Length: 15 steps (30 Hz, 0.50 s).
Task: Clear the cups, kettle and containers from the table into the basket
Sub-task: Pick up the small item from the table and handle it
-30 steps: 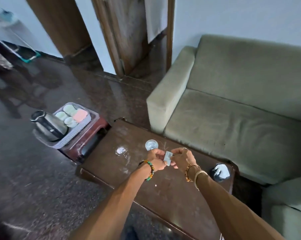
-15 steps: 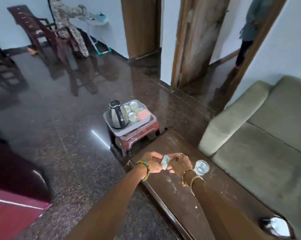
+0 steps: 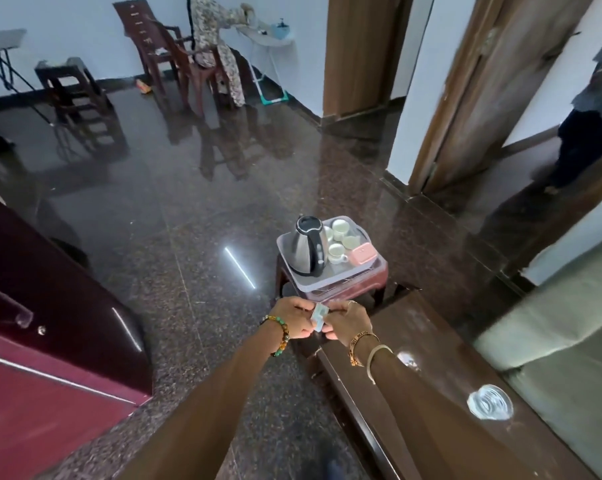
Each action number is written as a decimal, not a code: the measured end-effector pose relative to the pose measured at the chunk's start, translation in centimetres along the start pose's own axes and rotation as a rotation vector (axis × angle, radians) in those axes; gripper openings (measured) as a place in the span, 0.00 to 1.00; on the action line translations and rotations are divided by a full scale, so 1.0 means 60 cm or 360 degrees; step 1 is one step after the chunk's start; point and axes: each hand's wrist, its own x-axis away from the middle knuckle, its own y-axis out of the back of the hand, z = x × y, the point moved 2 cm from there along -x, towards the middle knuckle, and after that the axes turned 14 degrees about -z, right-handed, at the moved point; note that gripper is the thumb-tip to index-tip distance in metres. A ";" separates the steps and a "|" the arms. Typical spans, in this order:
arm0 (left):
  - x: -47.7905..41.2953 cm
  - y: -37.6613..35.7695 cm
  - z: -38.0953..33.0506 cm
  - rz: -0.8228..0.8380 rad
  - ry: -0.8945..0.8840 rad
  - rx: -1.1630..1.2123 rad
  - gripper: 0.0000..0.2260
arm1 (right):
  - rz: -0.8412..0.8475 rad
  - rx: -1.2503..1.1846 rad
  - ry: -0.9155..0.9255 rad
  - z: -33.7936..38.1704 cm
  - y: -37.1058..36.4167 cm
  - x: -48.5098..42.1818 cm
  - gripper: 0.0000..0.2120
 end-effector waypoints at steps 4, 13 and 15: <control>-0.082 0.019 -0.003 -0.0082 -0.0068 -0.0186 0.18 | 0.0081 0.0040 -0.0021 0.001 -0.071 -0.071 0.10; -0.278 0.014 -0.064 -0.0152 0.0043 -0.0307 0.16 | 0.0187 0.0075 -0.0117 0.058 -0.154 -0.244 0.09; -0.299 0.009 -0.090 -0.0169 0.0029 -0.0330 0.15 | 0.0162 0.0086 -0.0080 0.083 -0.153 -0.274 0.09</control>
